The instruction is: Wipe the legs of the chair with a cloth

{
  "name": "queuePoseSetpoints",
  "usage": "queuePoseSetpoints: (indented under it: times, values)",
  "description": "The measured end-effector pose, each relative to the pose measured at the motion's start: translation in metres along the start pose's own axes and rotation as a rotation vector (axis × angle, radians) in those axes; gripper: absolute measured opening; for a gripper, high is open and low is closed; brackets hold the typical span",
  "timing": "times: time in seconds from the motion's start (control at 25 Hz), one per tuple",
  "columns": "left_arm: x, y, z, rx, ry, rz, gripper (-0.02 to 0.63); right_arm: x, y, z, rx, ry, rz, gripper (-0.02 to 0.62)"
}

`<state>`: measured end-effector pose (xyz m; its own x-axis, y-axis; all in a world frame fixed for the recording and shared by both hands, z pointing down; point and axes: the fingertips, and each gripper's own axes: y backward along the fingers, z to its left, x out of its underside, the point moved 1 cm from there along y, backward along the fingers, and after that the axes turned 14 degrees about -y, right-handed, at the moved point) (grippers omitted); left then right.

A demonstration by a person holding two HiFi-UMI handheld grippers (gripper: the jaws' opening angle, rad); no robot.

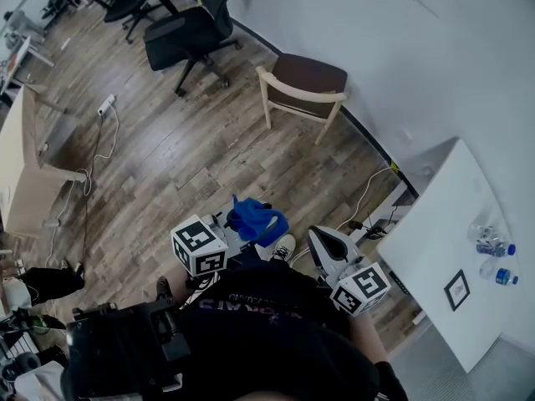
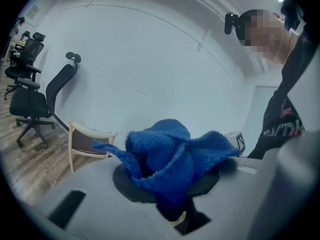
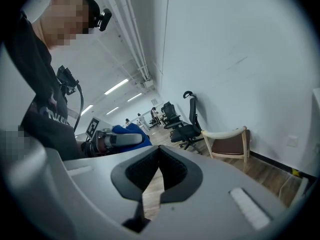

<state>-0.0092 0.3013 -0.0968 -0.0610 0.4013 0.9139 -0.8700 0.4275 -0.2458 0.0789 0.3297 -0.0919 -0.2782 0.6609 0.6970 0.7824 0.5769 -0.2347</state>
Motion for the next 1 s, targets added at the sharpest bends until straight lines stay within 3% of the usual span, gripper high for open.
queuePoseSetpoints:
  times: [1.0]
  values:
    - [0.020, 0.019, -0.003, -0.018, 0.066, -0.020, 0.109, 0.020, -0.008, 0.014, -0.017, 0.015, 0.026, 0.006]
